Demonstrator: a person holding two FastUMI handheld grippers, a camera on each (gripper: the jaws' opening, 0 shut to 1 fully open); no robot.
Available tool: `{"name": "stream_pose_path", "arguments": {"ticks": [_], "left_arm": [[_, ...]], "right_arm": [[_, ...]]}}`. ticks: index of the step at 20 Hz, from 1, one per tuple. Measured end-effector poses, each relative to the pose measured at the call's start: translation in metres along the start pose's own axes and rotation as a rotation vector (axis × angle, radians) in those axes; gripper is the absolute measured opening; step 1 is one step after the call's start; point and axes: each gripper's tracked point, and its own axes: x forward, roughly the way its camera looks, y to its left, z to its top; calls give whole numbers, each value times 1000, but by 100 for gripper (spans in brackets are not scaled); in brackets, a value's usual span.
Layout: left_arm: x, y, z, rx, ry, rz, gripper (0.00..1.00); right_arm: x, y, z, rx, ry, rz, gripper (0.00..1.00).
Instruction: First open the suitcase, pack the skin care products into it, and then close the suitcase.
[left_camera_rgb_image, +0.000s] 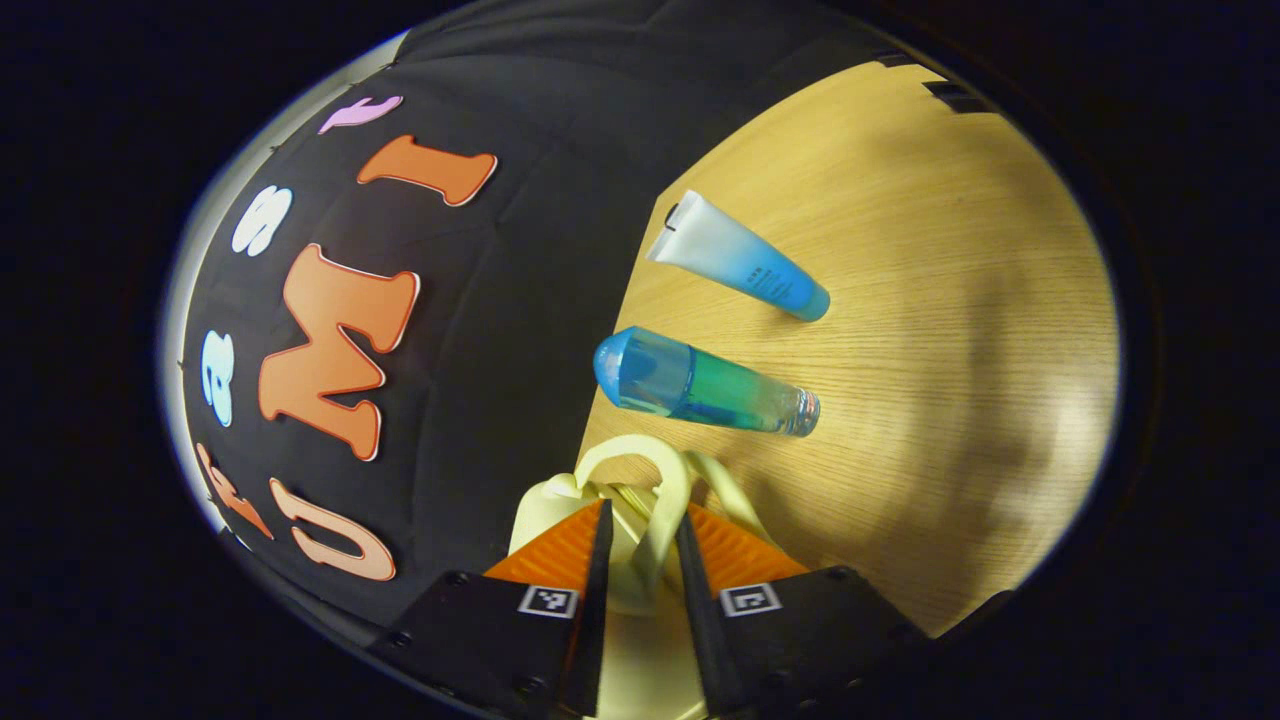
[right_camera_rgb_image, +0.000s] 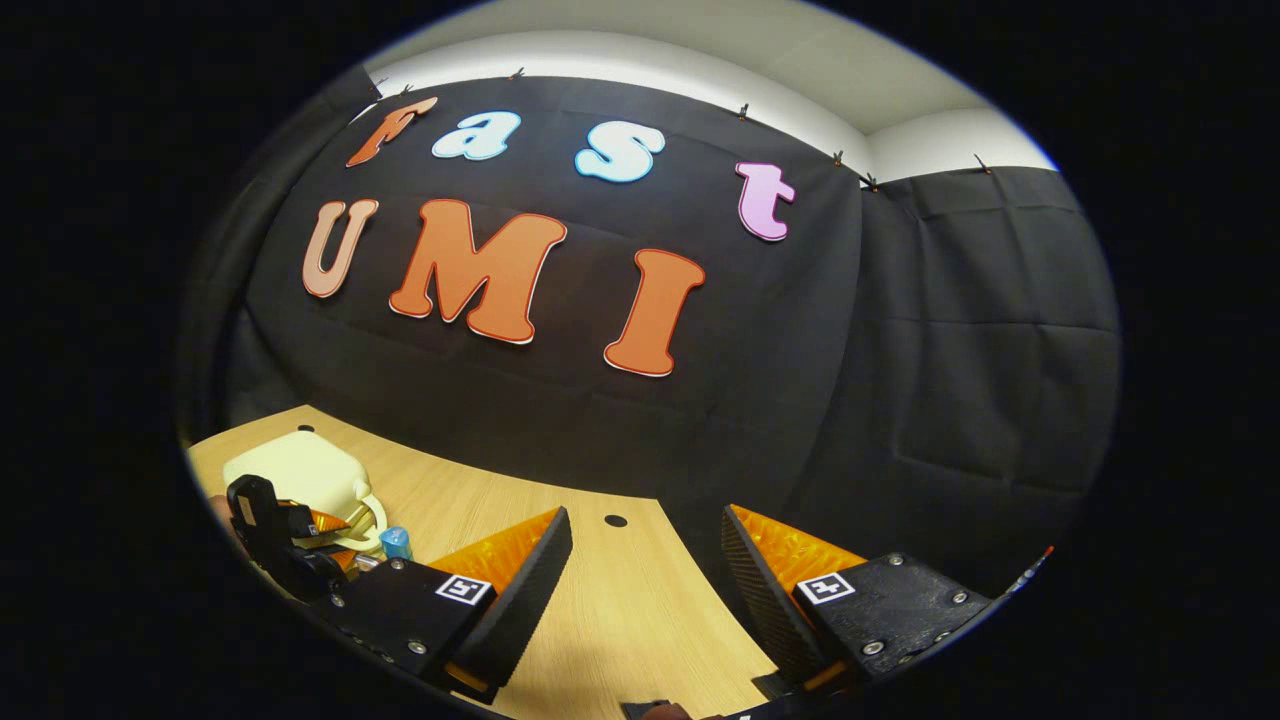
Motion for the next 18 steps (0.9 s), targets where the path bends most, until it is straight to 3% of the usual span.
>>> {"name": "stream_pose_path", "arguments": {"ticks": [1,2,3,10,18], "left_arm": [[4,-5,-2,5,20,-15,16],[-7,-3,-1,8,29,-4,17],[12,0,4,-8,15,-3,5],[-9,20,5,-323,-38,-47,5],[-37,70,-2,-609,-131,73,4]], "right_arm": [[-3,-3,-1,-3,1,-4,95],[-5,-5,-1,-4,2,-8,95],[-8,-8,-2,-2,5,-16,95],[-25,-26,-9,13,49,-80,95],[-6,11,2,38,44,-30,95]]}}
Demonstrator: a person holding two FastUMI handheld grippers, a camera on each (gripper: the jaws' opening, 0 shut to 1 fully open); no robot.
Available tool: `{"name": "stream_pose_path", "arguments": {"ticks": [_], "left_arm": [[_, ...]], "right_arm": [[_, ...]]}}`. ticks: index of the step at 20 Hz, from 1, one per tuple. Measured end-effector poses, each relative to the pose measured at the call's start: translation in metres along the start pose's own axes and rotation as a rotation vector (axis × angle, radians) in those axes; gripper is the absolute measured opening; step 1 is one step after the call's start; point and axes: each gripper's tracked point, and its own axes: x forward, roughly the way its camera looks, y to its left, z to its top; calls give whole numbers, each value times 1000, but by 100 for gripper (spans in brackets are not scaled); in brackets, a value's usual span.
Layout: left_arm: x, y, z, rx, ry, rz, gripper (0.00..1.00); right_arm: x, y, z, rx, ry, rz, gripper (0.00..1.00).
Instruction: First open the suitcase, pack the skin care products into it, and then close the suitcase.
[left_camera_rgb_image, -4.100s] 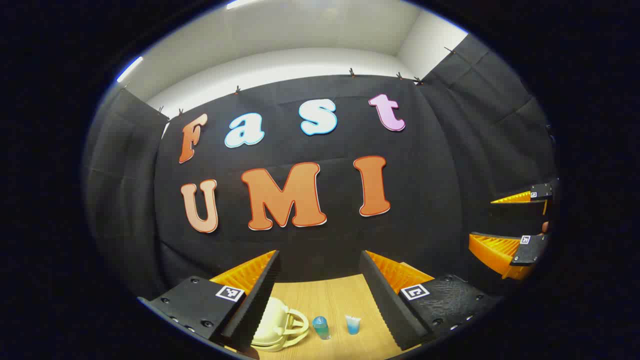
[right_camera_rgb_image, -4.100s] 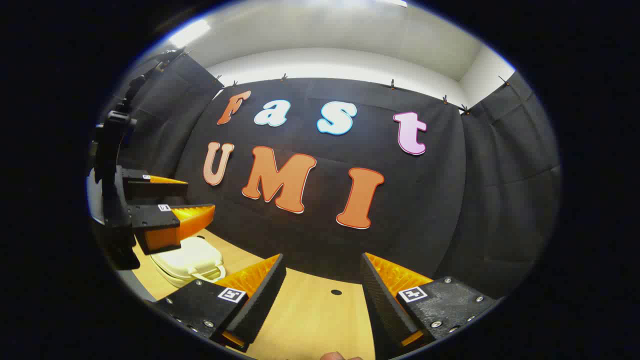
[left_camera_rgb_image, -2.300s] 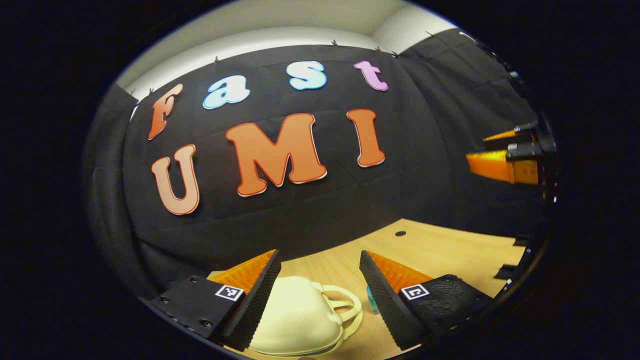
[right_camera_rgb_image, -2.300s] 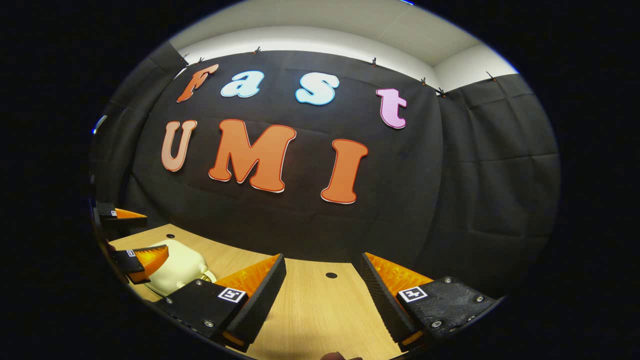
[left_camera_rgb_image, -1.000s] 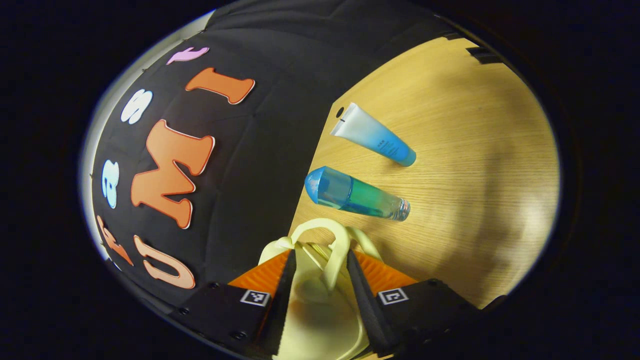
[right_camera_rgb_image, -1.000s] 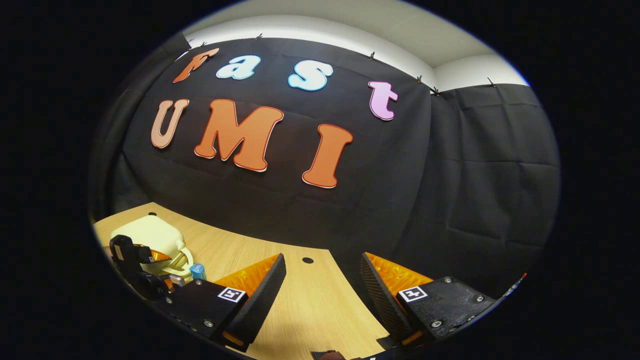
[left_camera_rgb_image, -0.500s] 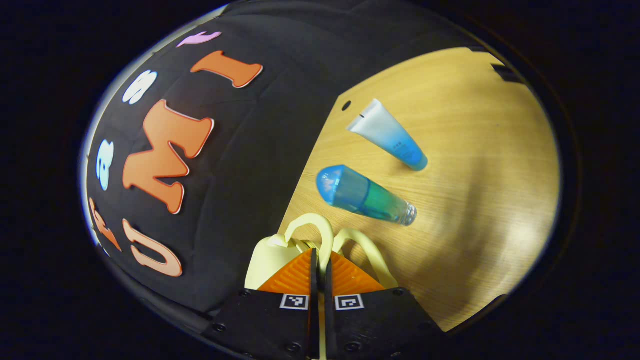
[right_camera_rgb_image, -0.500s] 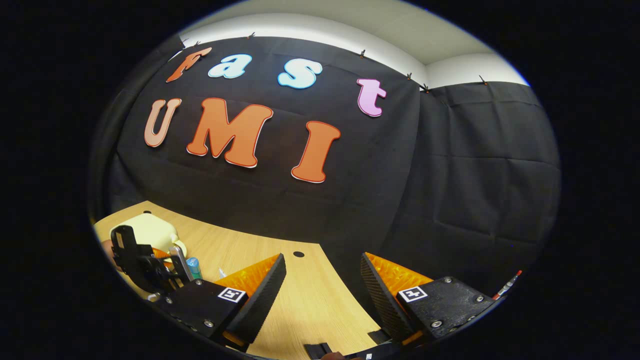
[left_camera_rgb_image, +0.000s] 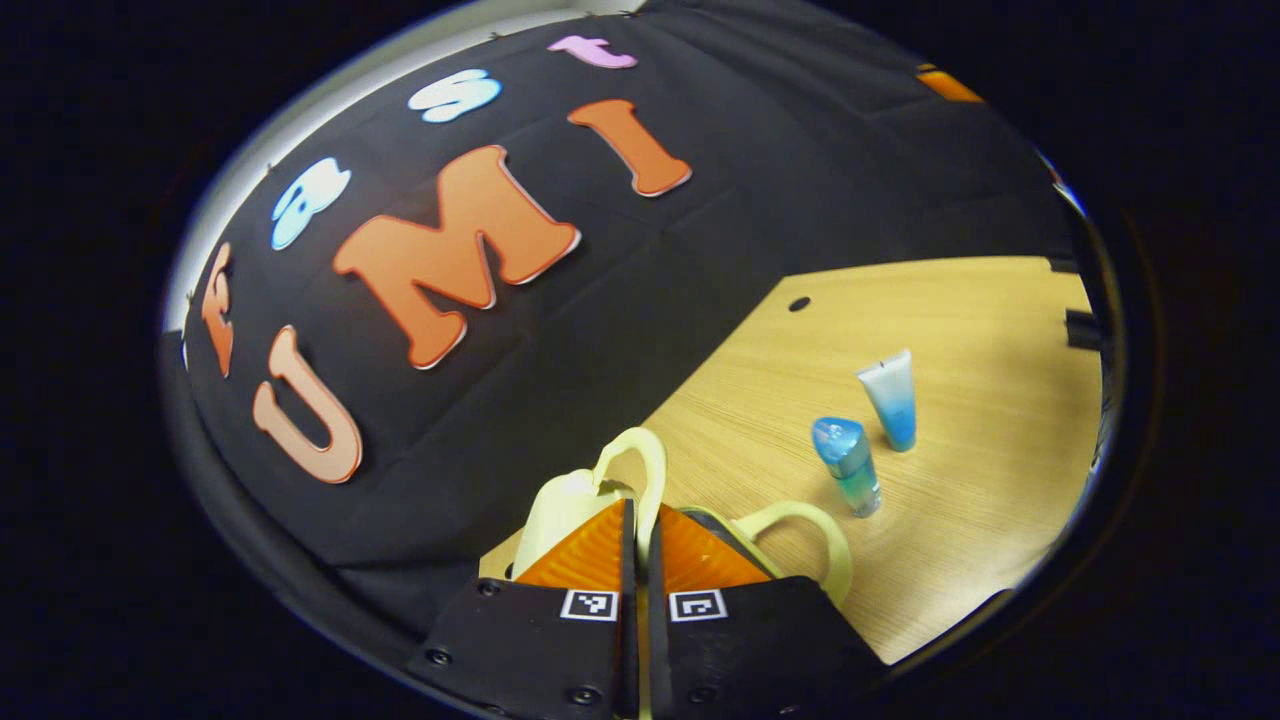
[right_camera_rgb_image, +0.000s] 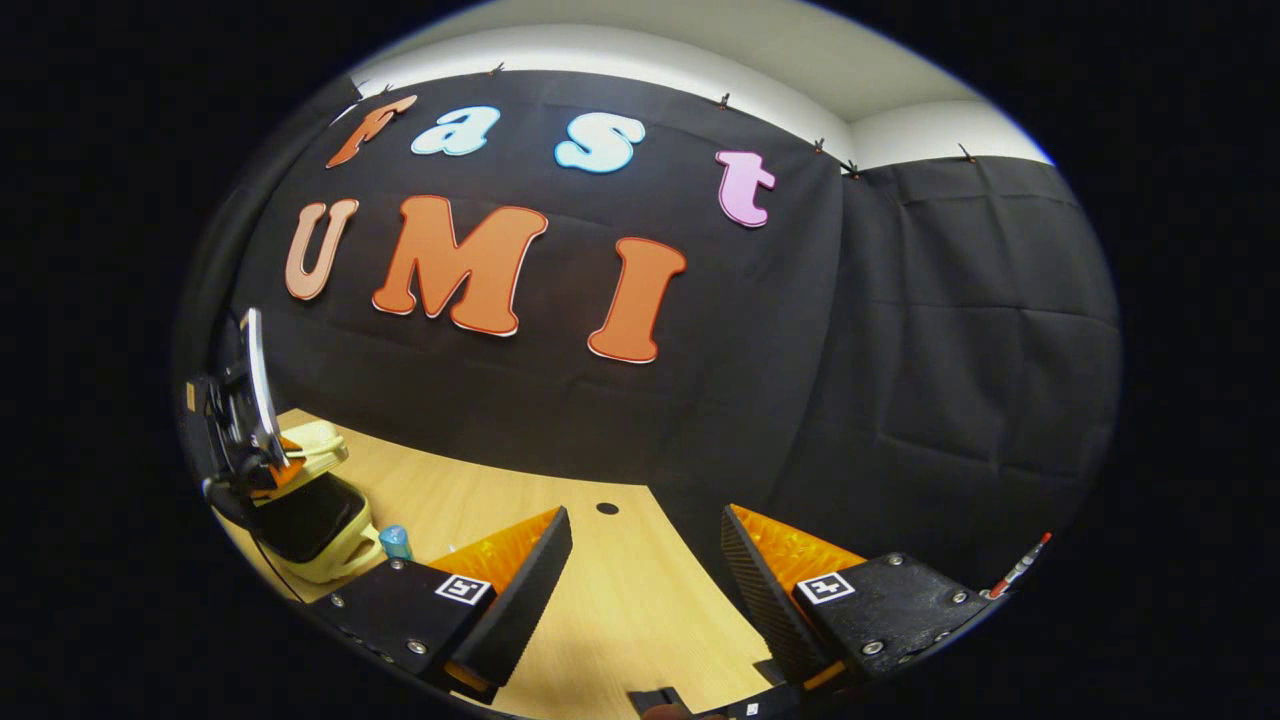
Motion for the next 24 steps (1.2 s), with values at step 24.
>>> {"name": "stream_pose_path", "arguments": {"ticks": [24], "left_arm": [[-41,107,-88,-368,100,474,5]], "right_arm": [[46,154,20,-20,-10,291,95]]}}
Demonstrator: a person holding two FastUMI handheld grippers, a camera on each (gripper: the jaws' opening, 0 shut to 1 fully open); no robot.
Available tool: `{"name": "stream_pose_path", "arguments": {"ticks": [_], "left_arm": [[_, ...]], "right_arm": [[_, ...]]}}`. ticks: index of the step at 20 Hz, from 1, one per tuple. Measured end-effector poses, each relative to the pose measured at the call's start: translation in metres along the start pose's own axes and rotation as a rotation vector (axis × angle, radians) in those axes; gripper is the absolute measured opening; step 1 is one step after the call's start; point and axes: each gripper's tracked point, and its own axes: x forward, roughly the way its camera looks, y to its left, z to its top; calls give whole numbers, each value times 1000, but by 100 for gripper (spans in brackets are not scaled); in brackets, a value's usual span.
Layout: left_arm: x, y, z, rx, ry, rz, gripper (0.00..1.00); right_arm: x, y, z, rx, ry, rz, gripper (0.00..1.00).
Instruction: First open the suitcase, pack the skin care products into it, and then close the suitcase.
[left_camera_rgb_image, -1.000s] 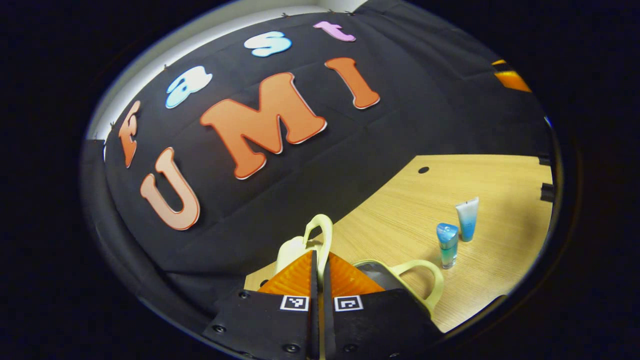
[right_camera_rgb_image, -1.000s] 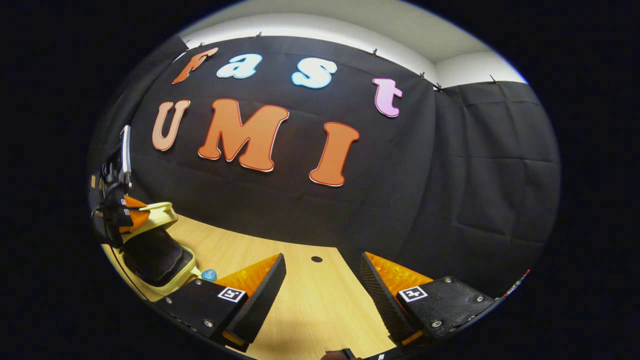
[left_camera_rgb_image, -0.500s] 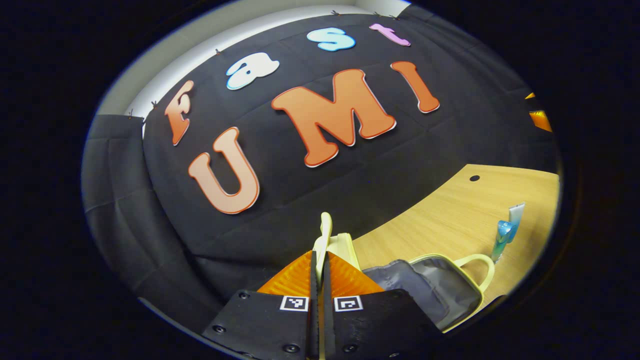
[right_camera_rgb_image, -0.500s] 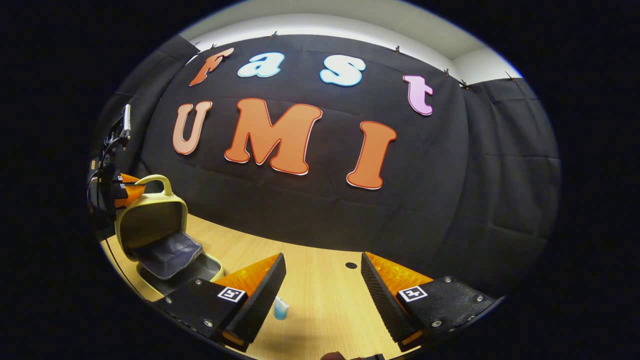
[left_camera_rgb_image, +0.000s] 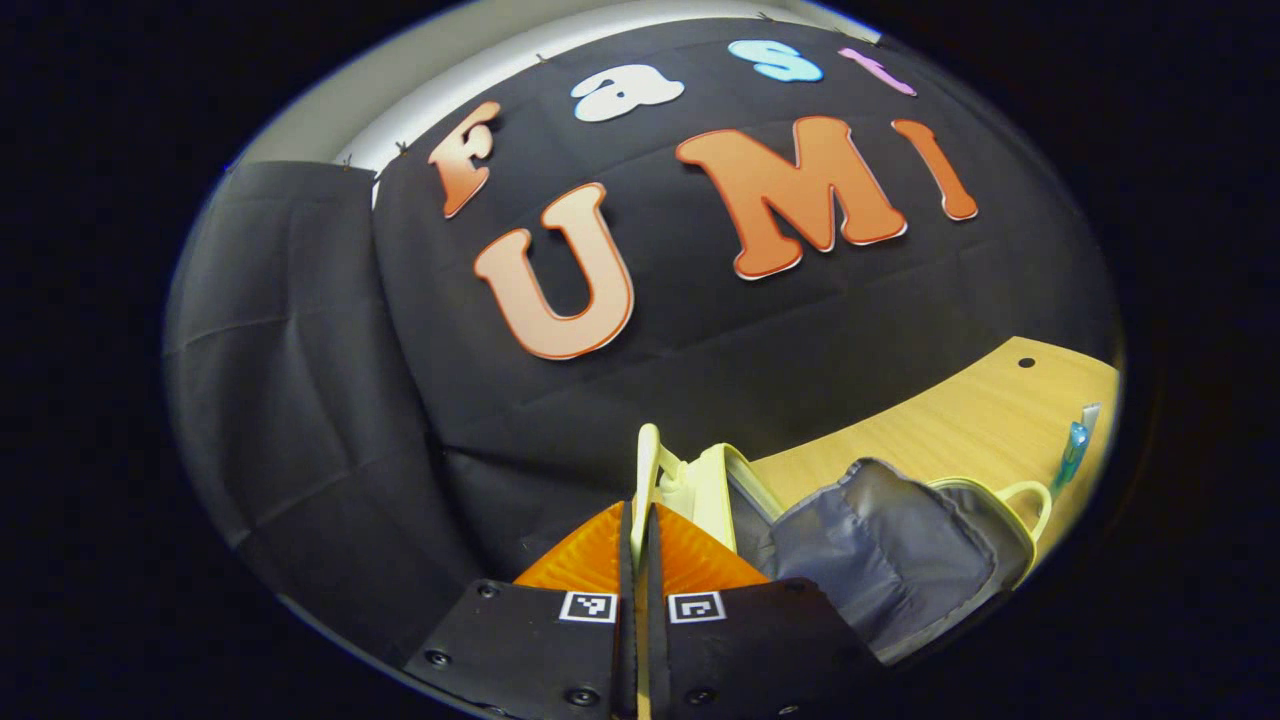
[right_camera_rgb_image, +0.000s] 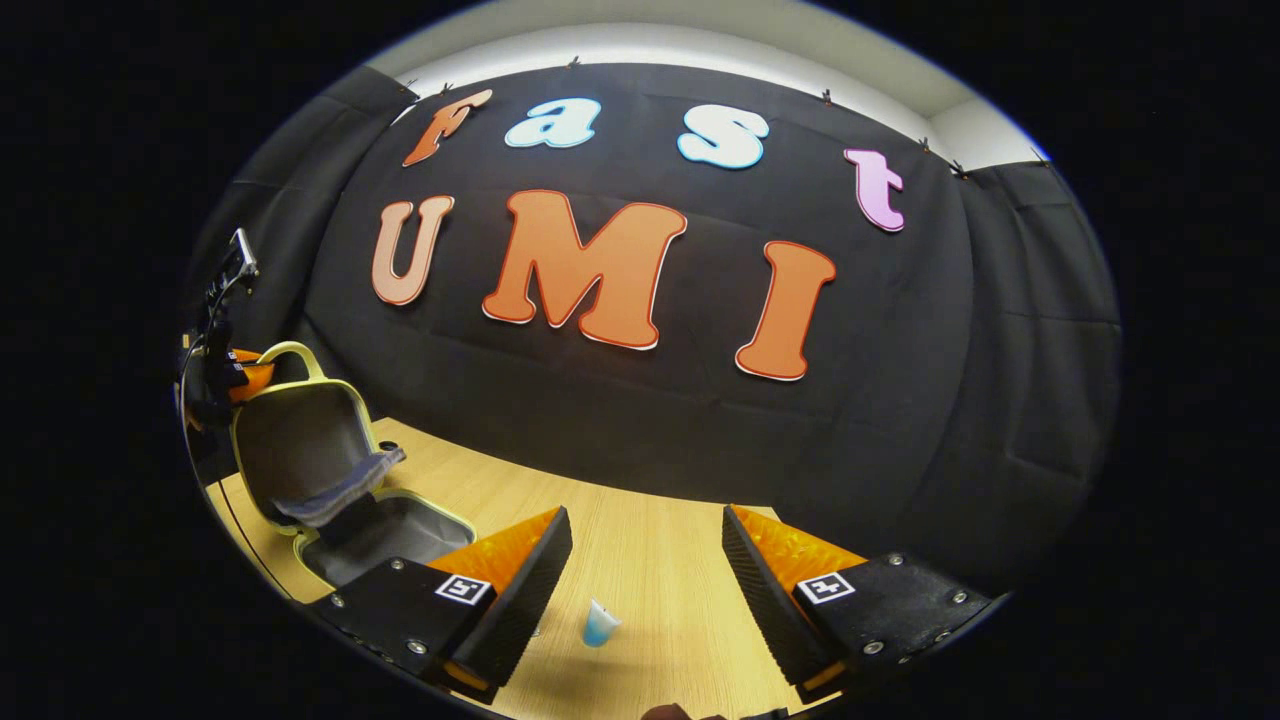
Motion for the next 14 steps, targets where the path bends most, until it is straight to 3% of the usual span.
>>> {"name": "stream_pose_path", "arguments": {"ticks": [5,14], "left_arm": [[2,23,-38,-55,104,64,5],[-6,32,-90,-195,295,110,5]], "right_arm": [[0,10,-6,-36,31,28,96],[-1,30,-21,-66,85,97,96]]}}
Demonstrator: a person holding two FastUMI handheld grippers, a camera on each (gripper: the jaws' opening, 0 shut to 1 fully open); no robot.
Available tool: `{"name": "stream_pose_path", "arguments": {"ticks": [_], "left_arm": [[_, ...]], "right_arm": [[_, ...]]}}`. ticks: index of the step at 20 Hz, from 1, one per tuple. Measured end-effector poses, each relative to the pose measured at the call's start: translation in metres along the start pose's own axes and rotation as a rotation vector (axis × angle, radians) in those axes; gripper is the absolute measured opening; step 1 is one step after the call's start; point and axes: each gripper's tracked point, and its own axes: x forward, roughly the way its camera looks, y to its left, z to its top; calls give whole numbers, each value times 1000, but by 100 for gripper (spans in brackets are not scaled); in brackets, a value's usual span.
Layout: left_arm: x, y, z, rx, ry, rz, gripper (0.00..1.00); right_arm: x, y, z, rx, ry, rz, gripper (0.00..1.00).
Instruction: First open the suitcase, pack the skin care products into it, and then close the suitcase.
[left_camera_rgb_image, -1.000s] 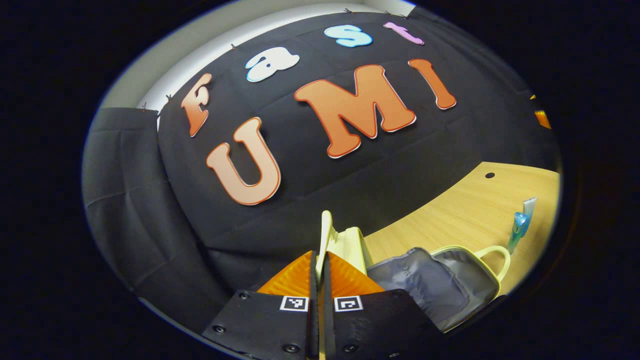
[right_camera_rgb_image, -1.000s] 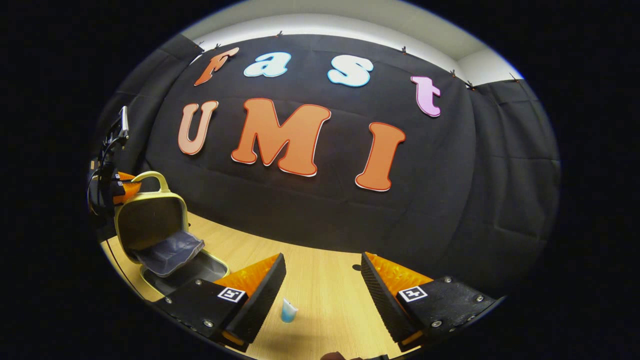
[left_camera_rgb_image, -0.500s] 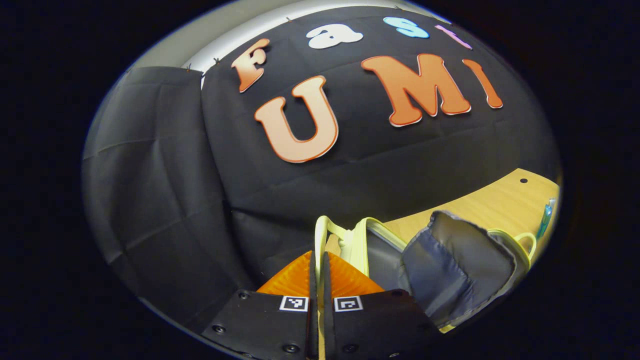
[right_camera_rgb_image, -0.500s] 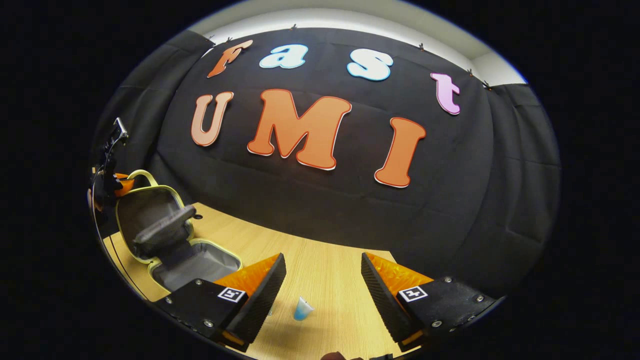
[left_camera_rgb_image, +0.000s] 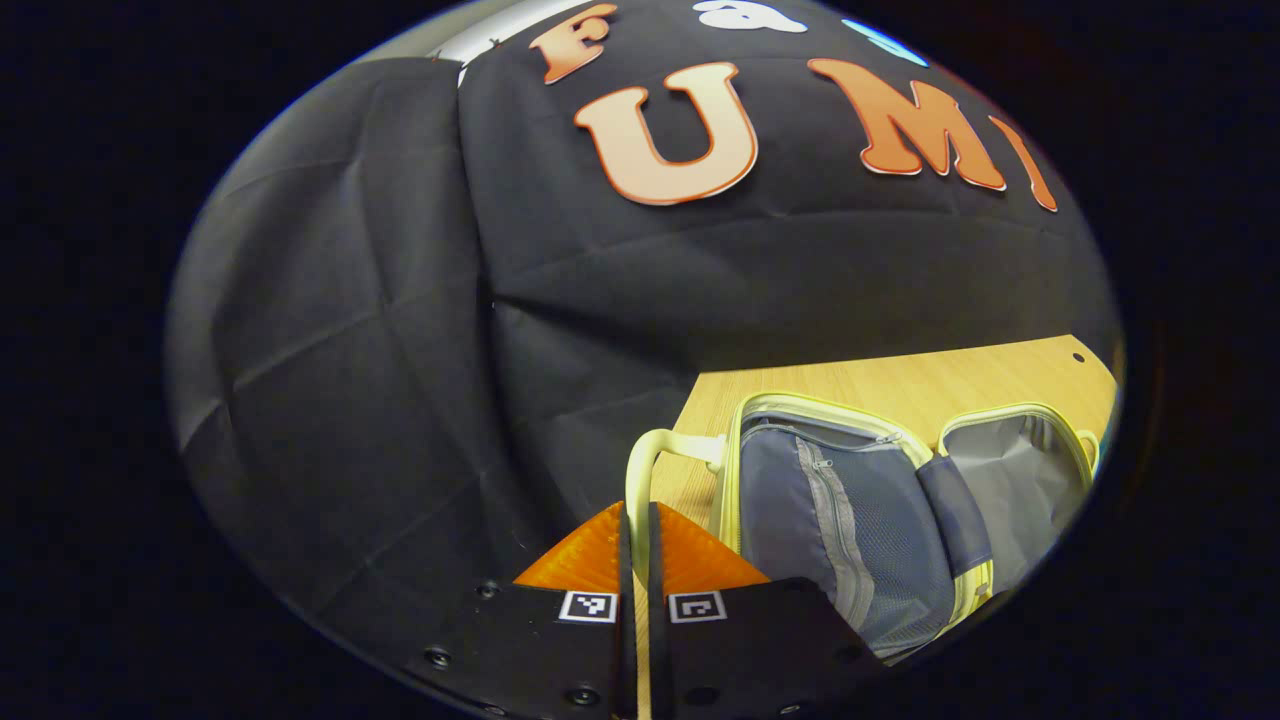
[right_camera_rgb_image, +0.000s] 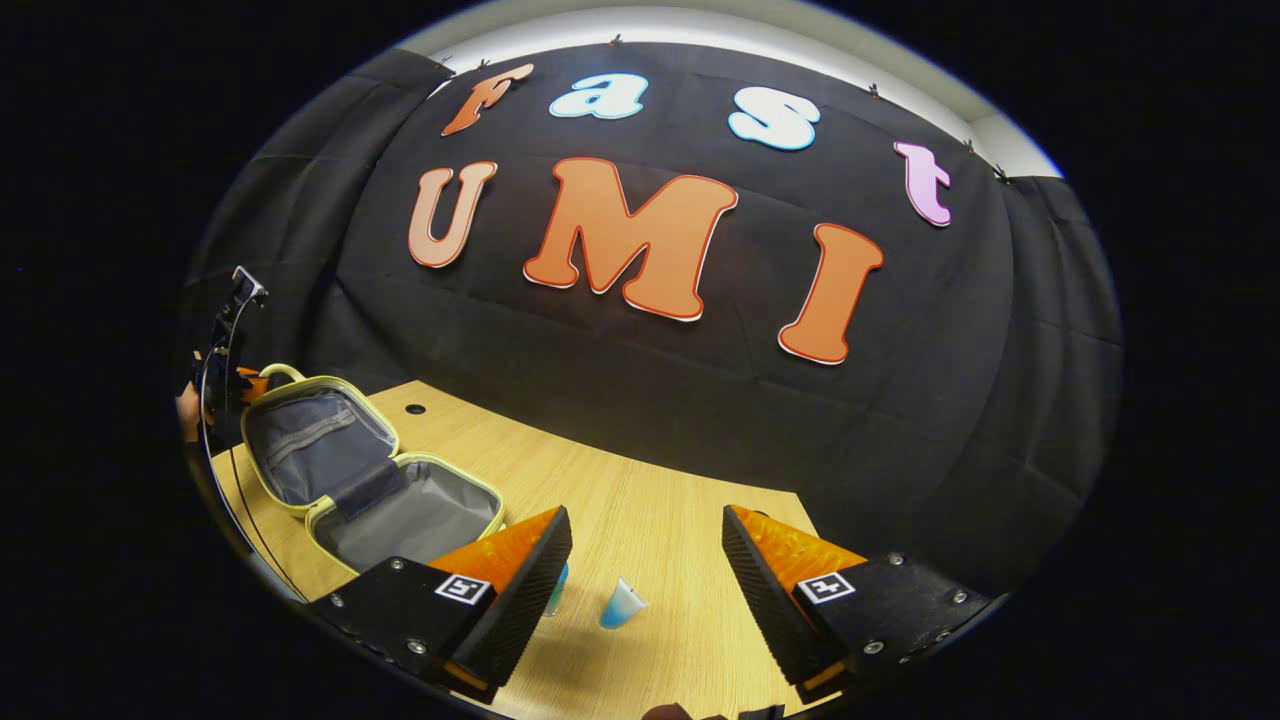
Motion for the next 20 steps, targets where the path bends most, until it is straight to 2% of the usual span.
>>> {"name": "stream_pose_path", "arguments": {"ticks": [1,2,3,4,6,7,8,10,11,12,13,20], "left_arm": [[0,8,0,17,3,45,11],[-1,12,4,17,-30,50,16],[1,10,9,8,-50,48,15],[-1,5,11,5,-60,43,15],[-12,-7,23,3,-99,17,22],[-12,-14,27,-3,-123,-6,30],[-16,-24,35,-6,-155,-31,34],[-23,-51,49,-13,-217,-101,72],[-27,-63,55,-7,-241,-134,84],[-33,-76,59,-1,-261,-168,87],[-37,-89,64,6,-277,-207,96],[-81,-182,61,30,-296,-472,98]], "right_arm": [[-1,1,-3,0,11,6,95],[-3,-1,-3,7,10,5,96],[-5,-4,-1,17,3,-1,96],[-6,-6,-1,28,1,-3,96],[-7,-9,-4,34,4,-9,96],[-9,-12,-5,34,2,-14,96],[-9,-15,-6,37,1,-17,96],[-13,-18,-12,59,6,-17,96],[-14,-19,-15,71,8,-17,96],[-15,-22,-17,79,5,-23,96],[-16,-24,-19,87,2,-26,96],[-30,-36,-51,119,21,-37,96]]}}
